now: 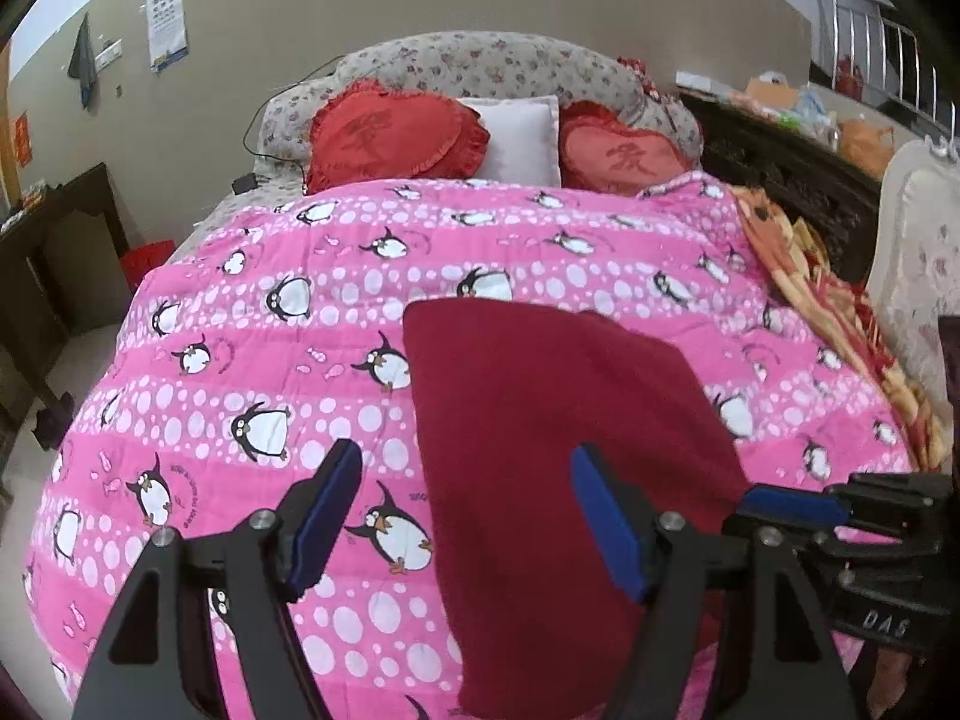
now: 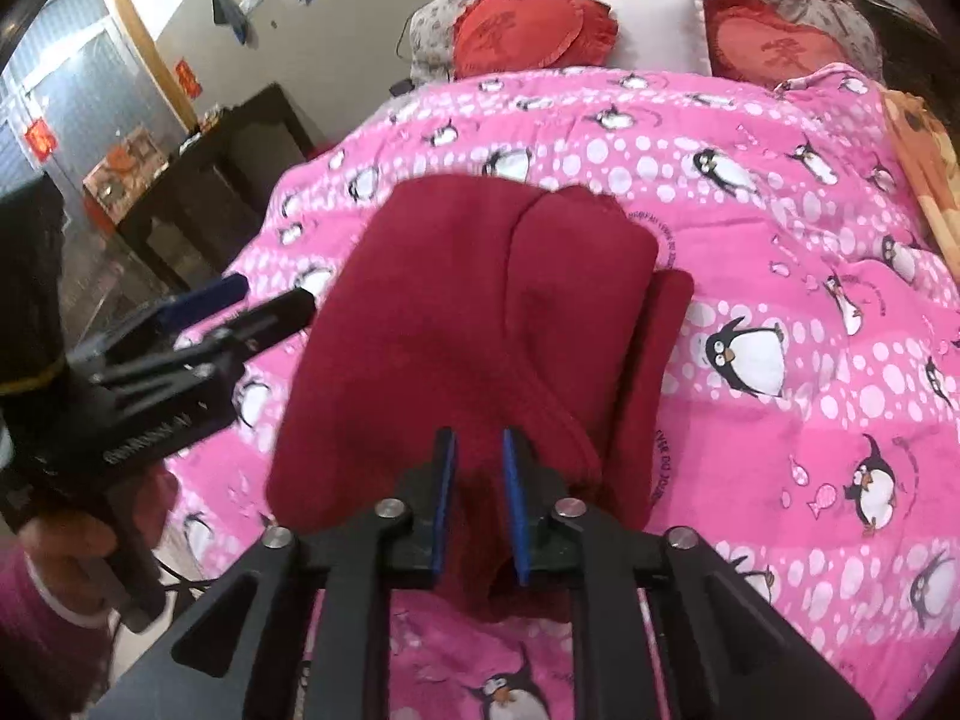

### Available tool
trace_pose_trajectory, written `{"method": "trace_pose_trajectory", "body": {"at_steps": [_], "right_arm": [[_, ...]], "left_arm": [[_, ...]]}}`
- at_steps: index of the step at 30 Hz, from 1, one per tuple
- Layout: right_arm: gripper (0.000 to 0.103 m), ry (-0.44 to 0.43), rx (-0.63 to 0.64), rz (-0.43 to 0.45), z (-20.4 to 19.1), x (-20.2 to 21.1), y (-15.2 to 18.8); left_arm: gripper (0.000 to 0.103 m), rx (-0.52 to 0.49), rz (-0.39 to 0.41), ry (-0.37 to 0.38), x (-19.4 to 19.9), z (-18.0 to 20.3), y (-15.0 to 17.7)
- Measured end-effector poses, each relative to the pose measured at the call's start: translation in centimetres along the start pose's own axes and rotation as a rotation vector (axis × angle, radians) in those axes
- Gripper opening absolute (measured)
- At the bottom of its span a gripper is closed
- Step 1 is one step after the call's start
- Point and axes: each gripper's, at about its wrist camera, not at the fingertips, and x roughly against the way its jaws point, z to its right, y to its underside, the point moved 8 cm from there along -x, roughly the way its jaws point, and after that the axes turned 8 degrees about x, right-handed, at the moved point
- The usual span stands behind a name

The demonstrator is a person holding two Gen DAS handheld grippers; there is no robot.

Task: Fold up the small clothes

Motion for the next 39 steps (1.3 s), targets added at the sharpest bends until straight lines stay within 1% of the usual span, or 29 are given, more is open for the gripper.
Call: {"method": "trace_pose_trajectory", "body": {"at_steps": [4,8,11,13,16,21,28,39], "right_arm": [[0.008,0.095,0.028,0.031,-0.2,1.2,-0.5],[0.009,0.184,0.025,0.038,0.6,1.8,-0.9],[0.010,0.212,0.012,0.053,1.1,2.2,-1.2],[0.013,0.230,-0.006,0.064,1.4,2.5,-1.2],[0.015,0.236,-0.031,0.071,1.9,2.5,-1.4],[0.017,0.271,-0.024,0.070,2.2,2.6,-1.5],[0.021,0.272,-0.036,0.074,2.4,2.5,-1.6],[0.022,0.274,-0.030,0.075,2.3,2.3,-1.8]], "left_arm": [[0.079,0.035,0.017,0.010,0.5,-0.2,-0.6],[0.081,0.040,0.037,-0.001,1.0,-0.3,-1.2],[0.082,0.037,0.029,0.004,1.1,-0.1,-1.3],[0.082,0.034,0.020,-0.002,1.1,0.1,-1.3],[0.082,0.035,0.022,0.004,1.1,0.3,-1.2],[0.082,0.031,0.025,-0.001,1.1,0.6,-1.3],[0.082,0.030,0.026,-0.008,1.2,0.4,-1.1],[0.082,0.037,0.018,-0.016,1.0,0.0,-0.7]]}}
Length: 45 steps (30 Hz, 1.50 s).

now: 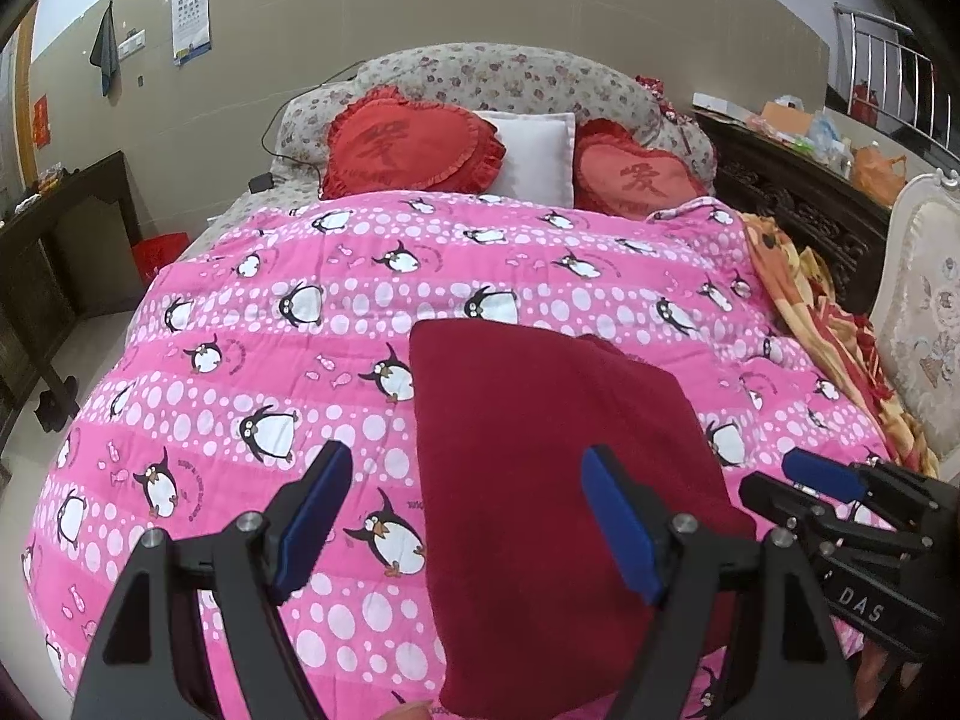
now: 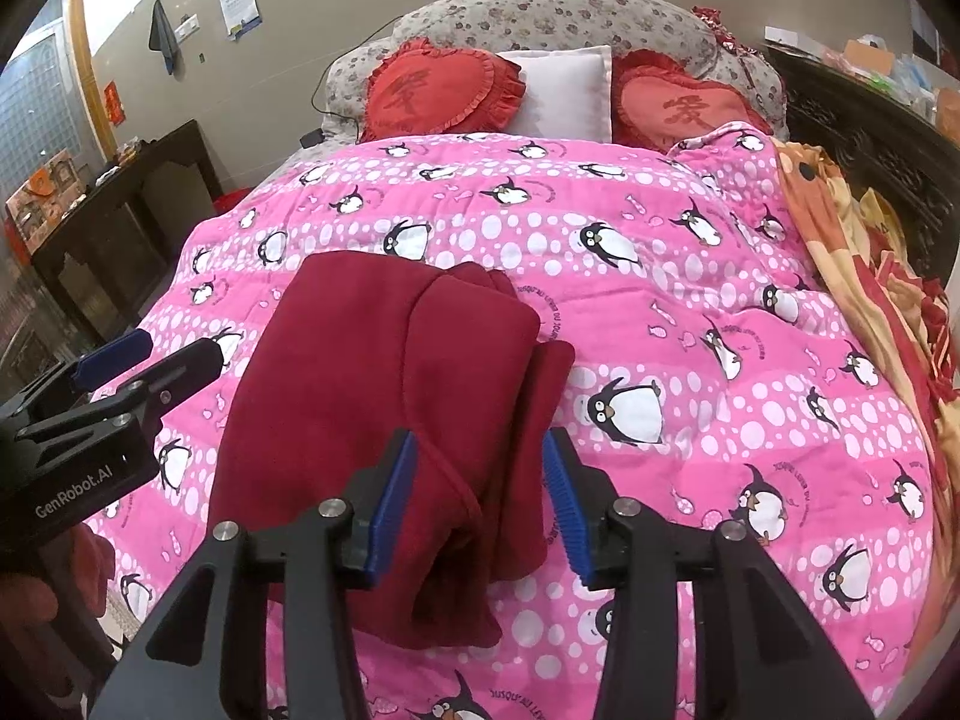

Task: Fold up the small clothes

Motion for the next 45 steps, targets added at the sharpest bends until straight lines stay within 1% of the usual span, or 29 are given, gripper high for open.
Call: {"method": "trace_pose_trajectory", "body": {"at_steps": [45], "right_arm": [[0.022,-0.013,-0.015,-0.042,0.2,-1.6,0.9]], "left_arm": [[0.082,0.004,-0.032,-0.006,-1.2,-0.2,1.2]]}}
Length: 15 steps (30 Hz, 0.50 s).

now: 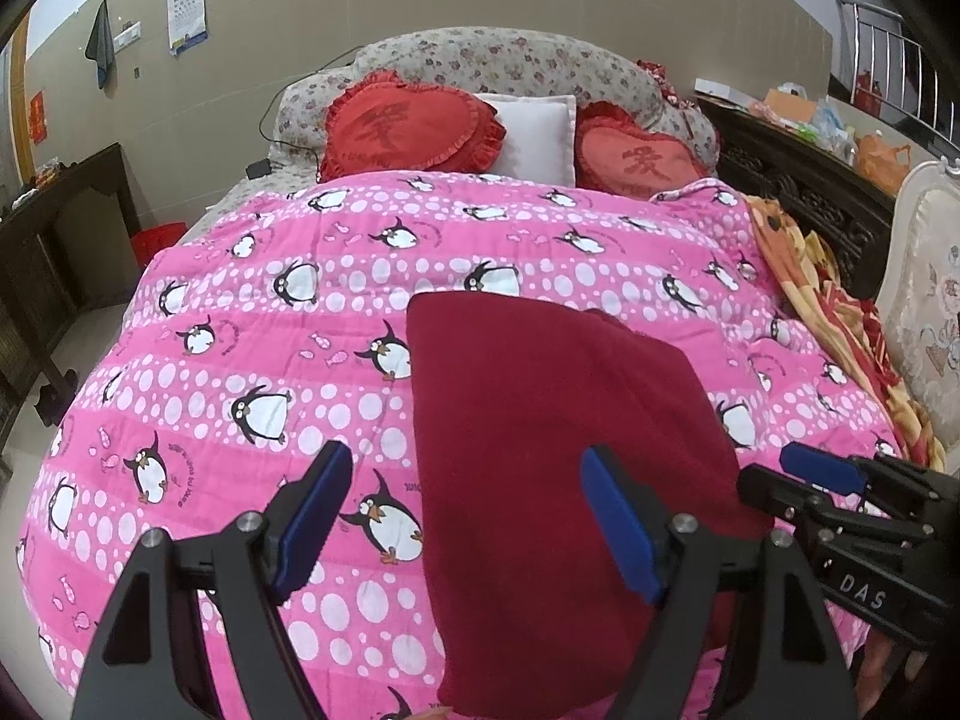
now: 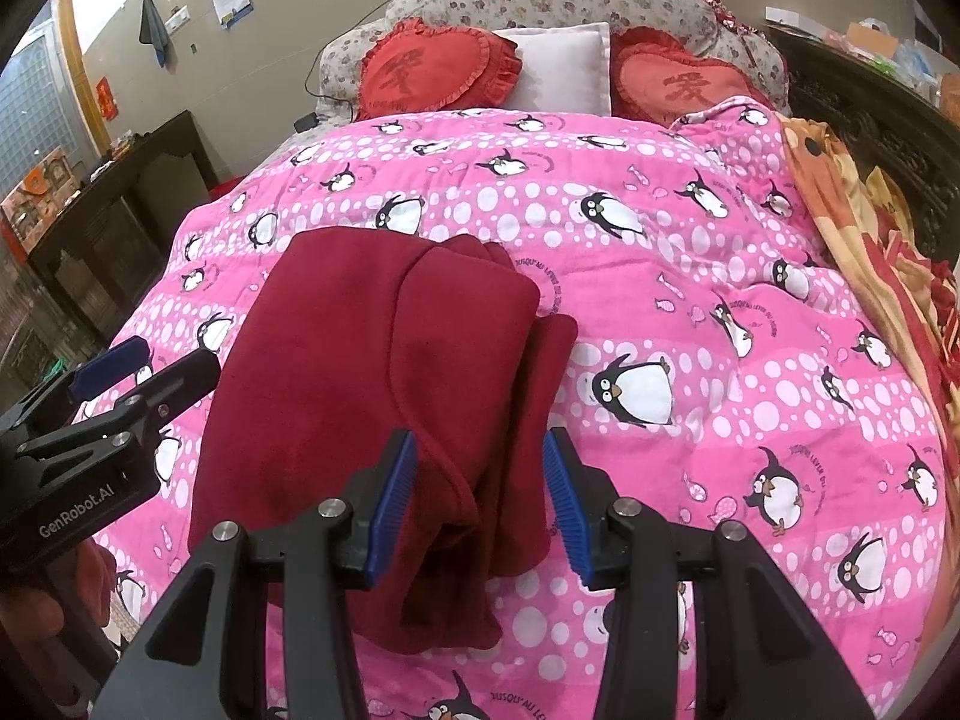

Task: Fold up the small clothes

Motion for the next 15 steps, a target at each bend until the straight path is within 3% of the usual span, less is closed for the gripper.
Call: {"method": "trace_pose_trajectory", "body": {"at_steps": [15], "right_arm": [[0.022,-0.001,0.004,-0.006,-0.22,-0.15,0.17]], "left_arm": [[0.082,-0.004,-0.003,0.002,-0.11,0.03,0.04]]}}
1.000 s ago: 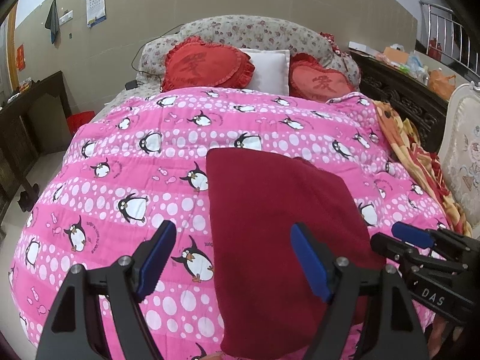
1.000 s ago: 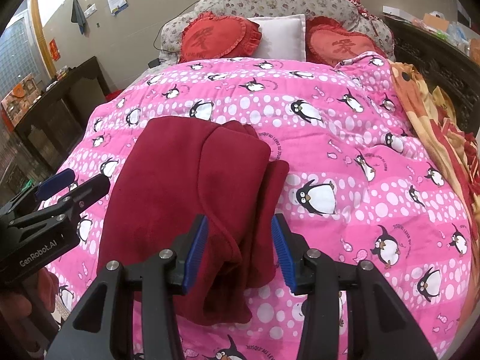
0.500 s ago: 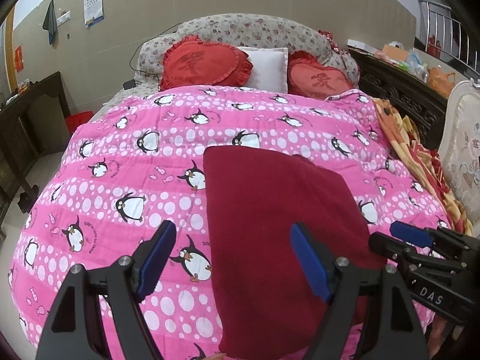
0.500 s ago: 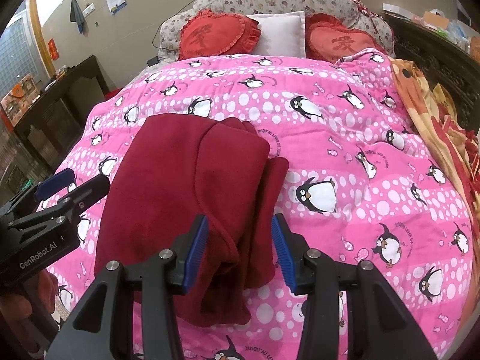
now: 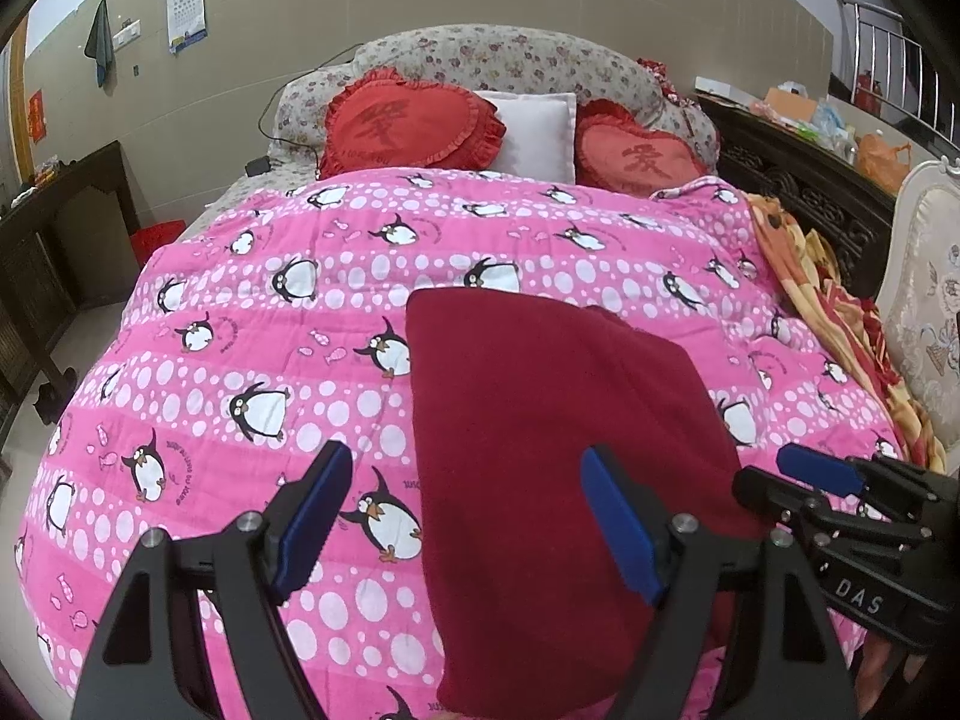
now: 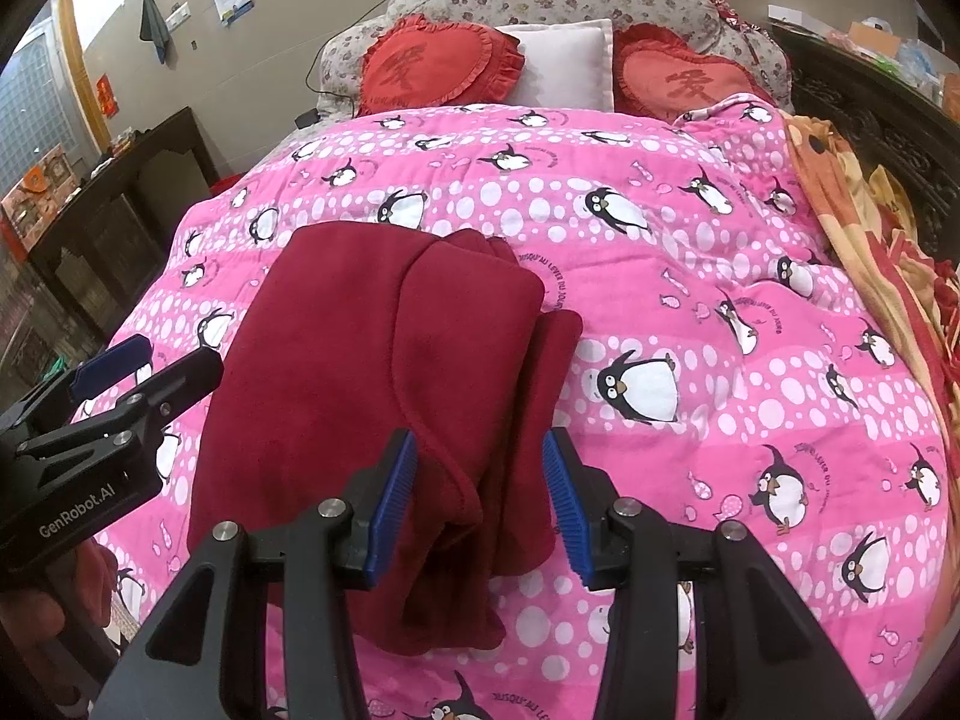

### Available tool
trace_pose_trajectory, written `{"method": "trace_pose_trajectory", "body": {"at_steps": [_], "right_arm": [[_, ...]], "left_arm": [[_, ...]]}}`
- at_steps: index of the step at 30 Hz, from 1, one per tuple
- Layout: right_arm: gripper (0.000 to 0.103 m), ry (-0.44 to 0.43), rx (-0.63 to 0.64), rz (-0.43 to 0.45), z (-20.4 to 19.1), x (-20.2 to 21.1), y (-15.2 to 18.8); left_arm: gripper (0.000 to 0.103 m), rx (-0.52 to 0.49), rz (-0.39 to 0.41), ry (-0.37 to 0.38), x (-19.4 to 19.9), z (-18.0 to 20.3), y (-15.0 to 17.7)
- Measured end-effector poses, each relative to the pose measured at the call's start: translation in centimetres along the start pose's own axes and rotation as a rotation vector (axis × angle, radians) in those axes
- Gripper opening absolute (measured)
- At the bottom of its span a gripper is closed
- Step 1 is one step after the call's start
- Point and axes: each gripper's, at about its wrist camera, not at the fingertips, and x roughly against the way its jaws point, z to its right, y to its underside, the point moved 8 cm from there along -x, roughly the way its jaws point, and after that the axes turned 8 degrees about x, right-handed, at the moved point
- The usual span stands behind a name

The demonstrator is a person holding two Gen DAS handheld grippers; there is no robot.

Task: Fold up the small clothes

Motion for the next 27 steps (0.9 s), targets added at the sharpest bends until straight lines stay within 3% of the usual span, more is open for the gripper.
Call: {"method": "trace_pose_trajectory", "body": {"at_steps": [27], "right_arm": [[0.022,-0.007,-0.004,-0.015,-0.1,-0.8,0.1]], "left_arm": [[0.082,0.005,0.015,0.010,-0.7,-1.0,0.0]]}}
